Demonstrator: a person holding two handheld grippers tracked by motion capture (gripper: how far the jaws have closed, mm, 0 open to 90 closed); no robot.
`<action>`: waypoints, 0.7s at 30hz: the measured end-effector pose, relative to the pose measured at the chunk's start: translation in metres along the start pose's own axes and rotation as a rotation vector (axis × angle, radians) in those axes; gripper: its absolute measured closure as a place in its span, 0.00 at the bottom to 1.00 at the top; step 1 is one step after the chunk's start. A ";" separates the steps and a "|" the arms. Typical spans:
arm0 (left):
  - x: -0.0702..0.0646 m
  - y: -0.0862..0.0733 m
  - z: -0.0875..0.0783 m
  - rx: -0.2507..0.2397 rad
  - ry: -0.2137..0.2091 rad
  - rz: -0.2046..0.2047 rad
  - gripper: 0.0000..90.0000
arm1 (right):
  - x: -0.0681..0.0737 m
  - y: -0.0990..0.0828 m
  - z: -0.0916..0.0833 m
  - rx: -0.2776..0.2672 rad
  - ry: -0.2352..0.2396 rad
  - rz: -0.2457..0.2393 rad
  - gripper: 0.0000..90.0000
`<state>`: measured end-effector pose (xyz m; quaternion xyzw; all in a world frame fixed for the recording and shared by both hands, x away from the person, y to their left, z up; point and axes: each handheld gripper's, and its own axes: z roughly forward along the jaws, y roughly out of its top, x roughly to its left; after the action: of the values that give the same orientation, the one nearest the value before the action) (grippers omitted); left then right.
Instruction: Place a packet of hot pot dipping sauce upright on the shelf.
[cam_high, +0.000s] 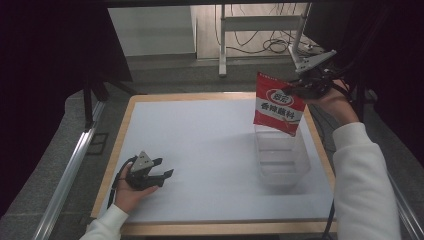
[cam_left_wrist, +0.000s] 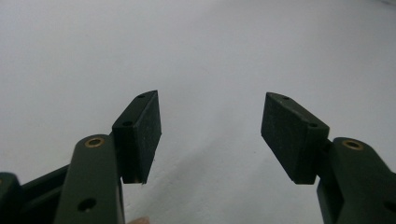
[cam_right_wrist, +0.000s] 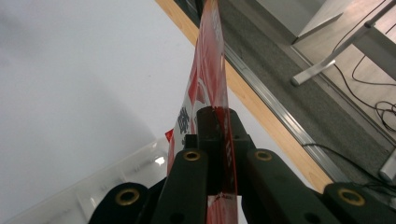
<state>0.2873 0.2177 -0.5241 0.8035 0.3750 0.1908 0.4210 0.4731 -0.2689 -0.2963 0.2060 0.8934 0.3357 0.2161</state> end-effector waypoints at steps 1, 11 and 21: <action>0.000 0.000 0.000 -0.002 -0.001 -0.002 0.42 | -0.001 -0.002 0.001 -0.003 -0.002 -0.006 0.98; 0.000 0.000 0.000 -0.006 -0.002 -0.008 0.42 | -0.003 -0.010 -0.011 0.012 -0.005 -0.008 0.98; 0.000 0.000 0.000 -0.007 -0.002 -0.008 0.42 | -0.002 -0.013 -0.010 0.026 0.009 -0.021 0.98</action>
<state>0.2872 0.2176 -0.5235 0.8008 0.3771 0.1894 0.4250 0.4666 -0.2842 -0.2981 0.1977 0.9009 0.3226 0.2129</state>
